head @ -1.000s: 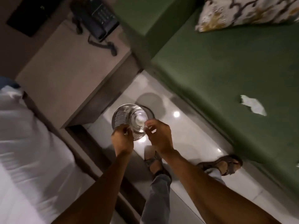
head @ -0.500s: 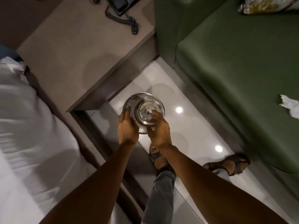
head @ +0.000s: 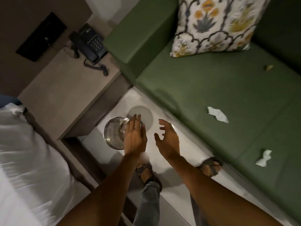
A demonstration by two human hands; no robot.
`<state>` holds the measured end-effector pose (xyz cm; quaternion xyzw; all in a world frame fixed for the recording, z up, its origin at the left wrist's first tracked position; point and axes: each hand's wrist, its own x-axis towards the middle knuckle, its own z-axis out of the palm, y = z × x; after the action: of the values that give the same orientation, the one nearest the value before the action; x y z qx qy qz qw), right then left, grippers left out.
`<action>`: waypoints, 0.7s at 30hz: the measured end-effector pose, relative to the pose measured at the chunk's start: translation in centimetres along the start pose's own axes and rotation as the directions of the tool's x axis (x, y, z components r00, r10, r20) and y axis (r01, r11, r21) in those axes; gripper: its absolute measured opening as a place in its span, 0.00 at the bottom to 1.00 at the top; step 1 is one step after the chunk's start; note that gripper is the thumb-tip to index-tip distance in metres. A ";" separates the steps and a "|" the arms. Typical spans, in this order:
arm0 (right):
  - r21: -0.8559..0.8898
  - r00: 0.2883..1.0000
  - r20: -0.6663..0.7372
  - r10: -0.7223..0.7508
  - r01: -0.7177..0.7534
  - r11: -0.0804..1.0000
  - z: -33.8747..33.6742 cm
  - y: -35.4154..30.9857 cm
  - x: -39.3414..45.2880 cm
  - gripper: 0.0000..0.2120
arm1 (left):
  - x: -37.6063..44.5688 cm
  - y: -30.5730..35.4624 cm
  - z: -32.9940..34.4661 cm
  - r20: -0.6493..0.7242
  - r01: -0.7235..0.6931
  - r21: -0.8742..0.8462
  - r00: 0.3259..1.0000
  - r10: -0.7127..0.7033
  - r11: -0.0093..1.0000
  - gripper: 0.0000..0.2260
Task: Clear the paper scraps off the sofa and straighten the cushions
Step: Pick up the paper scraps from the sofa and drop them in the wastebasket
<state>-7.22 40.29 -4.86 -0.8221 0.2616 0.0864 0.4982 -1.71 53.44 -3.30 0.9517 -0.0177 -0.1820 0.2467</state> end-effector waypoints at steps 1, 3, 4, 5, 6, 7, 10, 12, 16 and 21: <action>0.002 1.000 -0.023 0.004 -0.003 1.000 -1.8 0.4 0.2 0.27 | 0.1 2.0 0.4 0.012 -0.032 0.010 0.999 0.032 0.999 0.22; -0.013 0.997 -0.076 0.004 -0.005 1.000 -5.1 1.2 0.6 0.26 | 0.2 5.6 1.4 0.035 -0.091 0.047 0.995 0.089 0.995 0.22; -0.024 0.994 -0.113 0.010 -0.013 1.000 -7.0 1.9 0.9 0.25 | 0.3 7.5 2.1 0.051 -0.127 0.063 0.991 0.124 0.990 0.21; -0.036 0.988 -0.153 0.021 -0.026 0.999 -8.9 2.7 1.0 0.23 | 0.3 9.4 2.8 0.066 -0.170 0.071 0.984 0.165 0.983 0.21; -0.044 0.981 -0.193 0.033 -0.042 0.998 -10.9 3.7 1.1 0.21 | 0.3 11.5 3.6 0.077 -0.215 0.078 0.975 0.209 0.973 0.20; -0.046 0.971 -0.233 0.045 -0.058 0.997 -13.0 4.8 1.1 0.20 | 0.4 13.5 4.5 0.085 -0.259 0.088 0.964 0.252 0.962 0.20; -0.044 0.937 -0.331 0.113 -0.135 0.990 -18.4 8.7 0.6 0.19 | 0.7 18.6 7.5 0.146 -0.363 0.115 0.927 0.346 0.924 0.20; -0.077 0.893 -0.404 0.196 -0.246 0.966 -21.6 12.2 -0.1 0.20 | 0.9 21.4 9.9 0.207 -0.437 0.122 0.889 0.408 0.891 0.20; -0.162 0.775 -0.508 0.377 -0.516 0.841 -26.2 18.5 -2.5 0.22 | 1.2 24.6 14.3 0.330 -0.521 0.211 0.835 0.441 0.827 0.22; 0.120 0.631 -0.513 0.582 -0.618 0.777 -26.7 22.2 -5.0 0.30 | 1.4 25.1 17.2 0.487 -0.524 0.326 0.807 0.335 0.787 0.29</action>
<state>-26.11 10.77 -6.98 -0.6951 0.6419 0.0289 0.3224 -5.14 23.30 -5.78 0.8928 -0.3304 -0.3024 0.0485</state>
